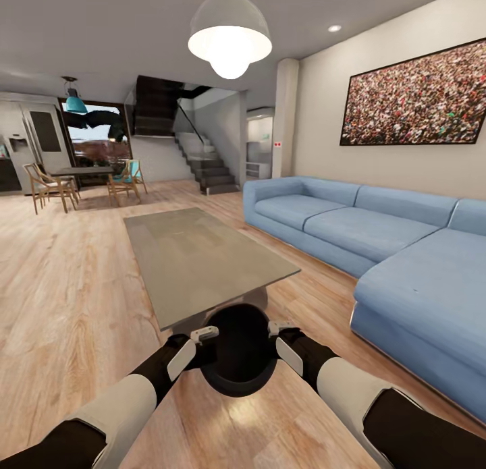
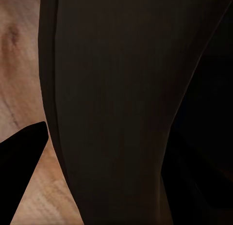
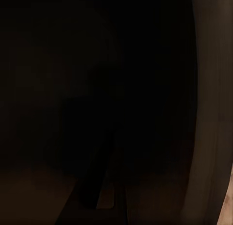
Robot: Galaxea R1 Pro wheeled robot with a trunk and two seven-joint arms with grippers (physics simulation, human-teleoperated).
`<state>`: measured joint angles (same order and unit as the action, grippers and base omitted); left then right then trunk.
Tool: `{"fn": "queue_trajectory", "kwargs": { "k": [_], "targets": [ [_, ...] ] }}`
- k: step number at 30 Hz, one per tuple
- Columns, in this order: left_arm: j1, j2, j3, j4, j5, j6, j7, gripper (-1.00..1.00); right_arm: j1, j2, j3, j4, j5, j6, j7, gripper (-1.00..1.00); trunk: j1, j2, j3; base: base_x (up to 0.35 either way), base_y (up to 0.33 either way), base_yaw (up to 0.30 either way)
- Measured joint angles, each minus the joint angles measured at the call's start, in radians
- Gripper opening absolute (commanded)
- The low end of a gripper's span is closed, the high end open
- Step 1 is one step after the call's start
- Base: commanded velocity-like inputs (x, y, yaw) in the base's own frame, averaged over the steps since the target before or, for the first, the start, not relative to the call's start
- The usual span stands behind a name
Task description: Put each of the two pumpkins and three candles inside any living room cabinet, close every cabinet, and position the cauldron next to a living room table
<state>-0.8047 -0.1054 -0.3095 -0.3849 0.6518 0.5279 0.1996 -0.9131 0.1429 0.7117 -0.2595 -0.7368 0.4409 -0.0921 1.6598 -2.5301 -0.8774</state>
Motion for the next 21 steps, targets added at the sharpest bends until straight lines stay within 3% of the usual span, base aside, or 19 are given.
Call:
{"fn": "queue_trajectory", "kwargs": {
  "k": [21],
  "targets": [
    [0.0,0.0,0.0,0.0,-0.001,0.0,0.0,-1.0,0.0,0.0,0.002,0.001,-0.003,-0.002,0.0,-1.0,0.0,0.0,0.0,0.026,-0.005,0.004]
  ]
}}
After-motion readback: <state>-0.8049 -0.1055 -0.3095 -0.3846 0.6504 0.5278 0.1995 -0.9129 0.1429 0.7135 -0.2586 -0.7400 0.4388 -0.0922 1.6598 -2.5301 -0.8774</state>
